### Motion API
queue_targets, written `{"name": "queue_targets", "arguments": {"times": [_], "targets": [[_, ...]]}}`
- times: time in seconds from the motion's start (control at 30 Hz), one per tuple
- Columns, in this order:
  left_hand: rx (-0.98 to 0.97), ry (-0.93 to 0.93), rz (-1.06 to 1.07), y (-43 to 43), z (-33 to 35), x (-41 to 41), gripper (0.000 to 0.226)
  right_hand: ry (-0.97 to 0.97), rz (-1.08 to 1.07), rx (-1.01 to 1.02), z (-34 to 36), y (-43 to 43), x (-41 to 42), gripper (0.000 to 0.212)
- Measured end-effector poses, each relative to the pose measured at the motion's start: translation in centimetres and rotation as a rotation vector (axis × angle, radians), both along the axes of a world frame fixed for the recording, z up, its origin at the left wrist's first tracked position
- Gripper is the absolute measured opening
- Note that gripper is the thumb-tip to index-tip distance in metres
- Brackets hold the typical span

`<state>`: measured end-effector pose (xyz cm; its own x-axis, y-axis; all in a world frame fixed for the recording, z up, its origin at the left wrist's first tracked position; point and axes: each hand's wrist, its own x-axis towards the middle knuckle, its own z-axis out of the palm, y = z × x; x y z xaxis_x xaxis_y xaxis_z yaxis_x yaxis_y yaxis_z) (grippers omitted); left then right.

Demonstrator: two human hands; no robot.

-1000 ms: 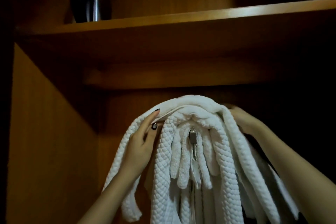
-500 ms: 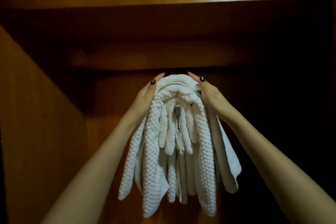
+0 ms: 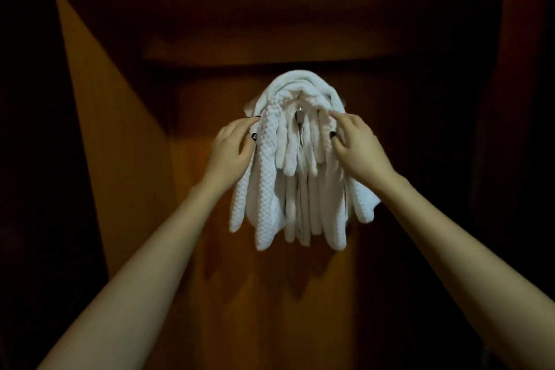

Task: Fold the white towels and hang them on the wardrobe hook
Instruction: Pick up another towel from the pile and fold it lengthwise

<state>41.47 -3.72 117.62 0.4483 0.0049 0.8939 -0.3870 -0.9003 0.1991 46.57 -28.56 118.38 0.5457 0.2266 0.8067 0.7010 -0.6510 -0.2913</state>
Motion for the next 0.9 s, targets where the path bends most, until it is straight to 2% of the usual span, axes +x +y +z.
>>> {"name": "queue_targets", "arguments": {"times": [0.17,0.37,0.53,0.7,0.9], "targets": [[0.185,0.205,0.224,-0.8,-7.6,-8.6,0.041,0.075,0.018,-0.146,-7.7,4.3,-8.5,0.055],[0.248,0.502,0.391,0.6,-19.6,-20.0,0.047,0.328,0.075,-0.469,-20.5,9.1,-15.5,0.060],[-0.030,0.727,0.489,2.5,-32.0,-31.0,0.046,0.560,0.242,-0.801,-33.5,12.8,-23.4,0.058],[-0.140,0.898,0.618,2.4,-41.9,-39.8,0.047,0.680,0.461,-1.078,-43.8,15.6,-31.1,0.050],[-0.412,1.168,0.805,1.3,-54.0,-50.9,0.051,0.891,0.554,-1.199,-54.7,16.2,-37.4,0.044]]}}
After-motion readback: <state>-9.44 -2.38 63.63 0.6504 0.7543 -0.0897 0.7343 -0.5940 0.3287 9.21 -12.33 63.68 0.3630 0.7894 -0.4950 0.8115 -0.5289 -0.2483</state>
